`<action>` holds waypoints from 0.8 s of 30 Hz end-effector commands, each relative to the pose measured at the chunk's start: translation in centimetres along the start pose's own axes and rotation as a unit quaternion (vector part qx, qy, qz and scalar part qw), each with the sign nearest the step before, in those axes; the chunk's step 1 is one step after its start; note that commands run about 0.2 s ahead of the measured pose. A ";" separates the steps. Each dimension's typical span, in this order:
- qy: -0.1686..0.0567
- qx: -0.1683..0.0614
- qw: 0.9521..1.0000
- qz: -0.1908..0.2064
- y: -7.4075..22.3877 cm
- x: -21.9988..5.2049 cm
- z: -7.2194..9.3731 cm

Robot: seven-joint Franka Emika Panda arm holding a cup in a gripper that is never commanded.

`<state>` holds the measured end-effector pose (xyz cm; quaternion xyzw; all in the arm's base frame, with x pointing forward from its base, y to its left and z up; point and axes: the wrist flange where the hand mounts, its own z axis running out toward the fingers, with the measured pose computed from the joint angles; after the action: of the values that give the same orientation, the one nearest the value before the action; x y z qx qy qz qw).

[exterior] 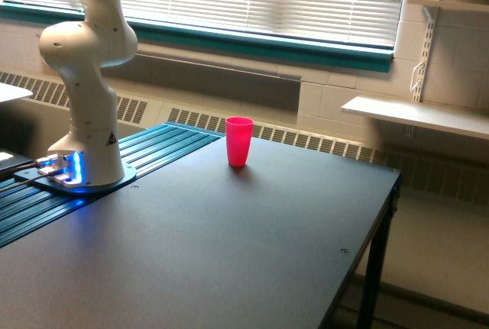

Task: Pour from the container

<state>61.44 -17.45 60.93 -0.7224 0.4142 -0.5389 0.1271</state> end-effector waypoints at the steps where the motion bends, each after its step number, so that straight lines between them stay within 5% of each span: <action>1: -0.102 -0.067 0.992 -0.019 2.8 -8.7 3.7; 11: -0.223 -0.114 0.966 -0.058 2.4 -20.6 2.8; 24: -0.280 -0.165 0.946 -0.001 5.9 -27.1 -1.6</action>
<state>57.10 -0.88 38.07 -0.8761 0.4055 -0.2399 0.1021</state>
